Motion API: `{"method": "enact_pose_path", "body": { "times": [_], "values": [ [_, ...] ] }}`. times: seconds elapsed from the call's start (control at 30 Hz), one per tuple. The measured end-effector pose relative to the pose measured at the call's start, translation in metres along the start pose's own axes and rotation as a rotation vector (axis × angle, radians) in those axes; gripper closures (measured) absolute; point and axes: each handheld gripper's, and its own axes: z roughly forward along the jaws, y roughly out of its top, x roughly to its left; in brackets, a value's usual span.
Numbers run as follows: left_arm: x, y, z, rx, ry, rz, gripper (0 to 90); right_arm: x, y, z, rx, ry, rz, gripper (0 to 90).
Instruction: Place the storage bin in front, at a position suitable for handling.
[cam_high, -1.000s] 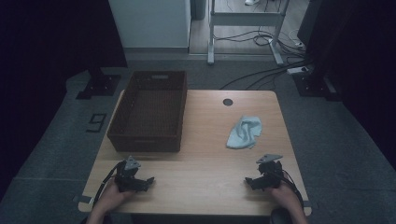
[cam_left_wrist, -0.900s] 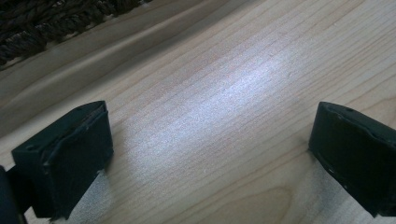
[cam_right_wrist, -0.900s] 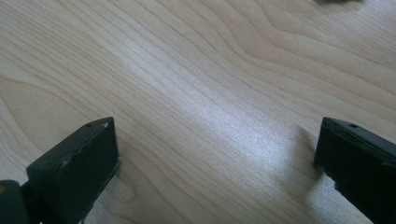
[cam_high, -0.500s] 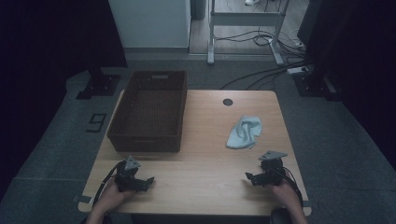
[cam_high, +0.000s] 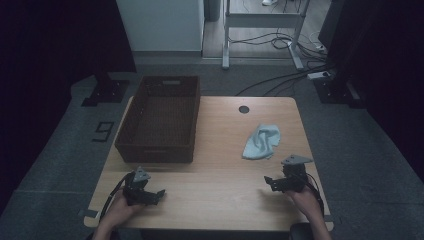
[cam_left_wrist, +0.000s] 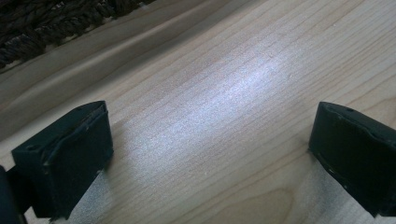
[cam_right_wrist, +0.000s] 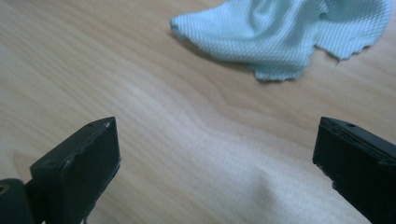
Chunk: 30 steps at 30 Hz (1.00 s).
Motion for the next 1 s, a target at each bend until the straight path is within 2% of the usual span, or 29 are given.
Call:
{"method": "enact_pose_path", "body": {
  "times": [0.3, 0.37, 0.53, 0.8, 1.0],
  "values": [
    [0.000, 0.000, 0.000, -0.003, 0.000, -0.004, 0.0, -0.004, 0.012, 0.005, -0.006, -0.013, 0.026, 0.5],
    [0.000, 0.000, 0.000, 0.000, 0.000, -0.001, 0.0, -0.004, 0.017, 0.008, 0.005, -0.007, 0.042, 0.5],
    [0.000, 0.000, 0.000, -0.001, 0.000, -0.001, 0.0, -0.006, 0.024, 0.012, 0.025, -0.009, 0.042, 0.6],
    [0.000, 0.000, 0.000, -0.001, 0.000, -0.001, 0.0, -0.017, 0.042, 0.019, 0.016, -0.024, 0.047, 0.6],
    [0.000, 0.000, 0.000, -0.003, 0.001, 0.000, 0.0, -0.027, 0.061, 0.031, 0.013, -0.047, 0.054, 1.1]
  ]
}}
